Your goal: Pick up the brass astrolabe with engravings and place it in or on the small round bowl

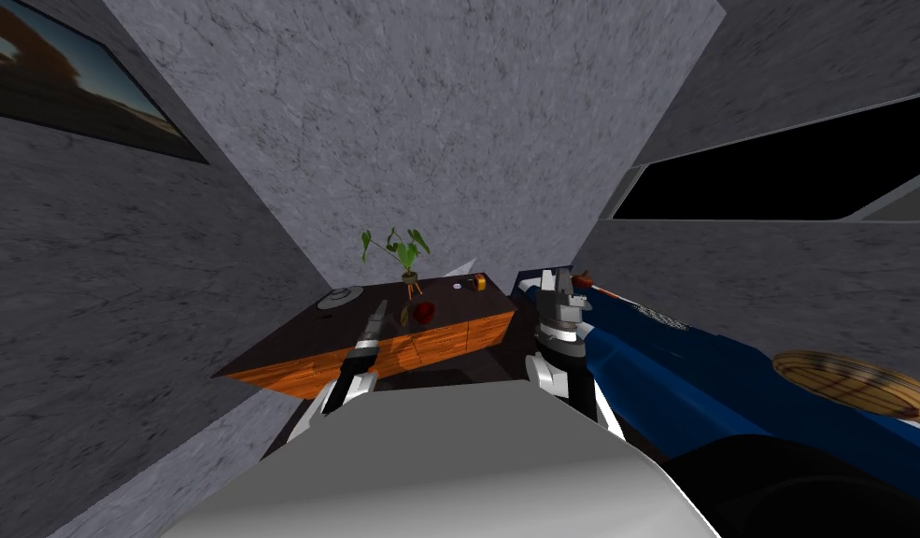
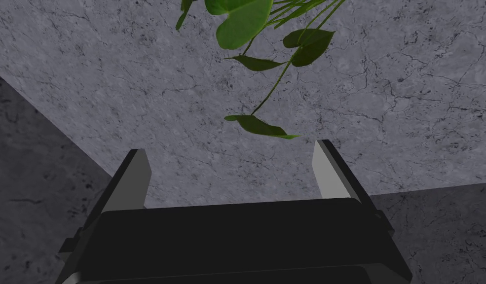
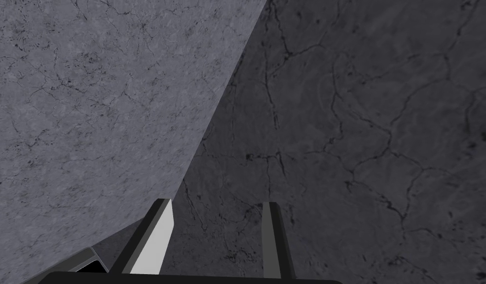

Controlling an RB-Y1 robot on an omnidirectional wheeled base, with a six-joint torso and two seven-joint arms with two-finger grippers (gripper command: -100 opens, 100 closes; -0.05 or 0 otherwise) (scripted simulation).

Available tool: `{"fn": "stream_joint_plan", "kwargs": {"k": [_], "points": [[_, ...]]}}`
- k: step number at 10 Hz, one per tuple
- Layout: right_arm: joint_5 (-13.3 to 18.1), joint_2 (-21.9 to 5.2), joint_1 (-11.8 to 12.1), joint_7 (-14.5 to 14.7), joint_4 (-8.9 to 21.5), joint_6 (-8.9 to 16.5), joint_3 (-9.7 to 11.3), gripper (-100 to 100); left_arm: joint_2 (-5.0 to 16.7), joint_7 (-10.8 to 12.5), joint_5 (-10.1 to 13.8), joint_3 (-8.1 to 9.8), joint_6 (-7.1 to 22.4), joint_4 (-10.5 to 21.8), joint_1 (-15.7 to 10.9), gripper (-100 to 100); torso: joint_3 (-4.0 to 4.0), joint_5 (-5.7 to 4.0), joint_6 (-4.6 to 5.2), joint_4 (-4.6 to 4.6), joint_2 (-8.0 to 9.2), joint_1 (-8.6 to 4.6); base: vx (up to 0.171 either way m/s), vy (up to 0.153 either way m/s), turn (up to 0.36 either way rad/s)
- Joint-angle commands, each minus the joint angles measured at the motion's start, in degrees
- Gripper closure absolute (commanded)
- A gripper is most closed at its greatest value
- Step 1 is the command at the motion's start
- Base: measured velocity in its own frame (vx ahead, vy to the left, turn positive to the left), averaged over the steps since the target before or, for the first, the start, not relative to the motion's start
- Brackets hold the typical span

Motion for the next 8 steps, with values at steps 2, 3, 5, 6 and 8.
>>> {"fn": "stream_joint_plan", "kwargs": {"k": [2,3,5,6,8], "points": [[0.0,0.0,0.0,0.0,0.0,0.0,0.0,0,0.12,-1.73,-0.84,0.39,0.84,4.48,-1.55,-100,-0.01,0.0,0.01,0.0,-0.01,0.02,0.012,-0.029,0.032],[0.0,0.0,0.0,0.0,0.0,0.0,0.0,0,0.24,-2.75,-1.54,0.63,1.39,5.84,-2.21,-100,-0.01,0.0,0.0,-0.01,-0.03,0.01,0.032,-0.042,0.048],[0.0,0.0,0.0,0.0,0.0,0.0,0.0,0,0.36,-3.73,-2.36,0.87,1.95,9.02,-2.84,-100,-0.05,0.0,0.01,-0.02,-0.08,0.0,0.024,-0.029,0.015],[0.0,0.0,0.0,0.0,0.0,0.0,0.0,0,0.48,-4.67,-3.29,1.1,2.51,10.84,-3.43,-100,-0.04,0.0,0.0,-0.02,-0.07,0.03,0.041,-0.025,0.028],[0.0,0.0,0.0,0.0,0.0,0.0,0.0,0,0.6,-5.58,-4.32,1.32,3.08,13.45,-3.99,-100,-0.06,0.01,0.01,-0.02,-0.11,0.05,0.035,-0.021,0.005]]}}
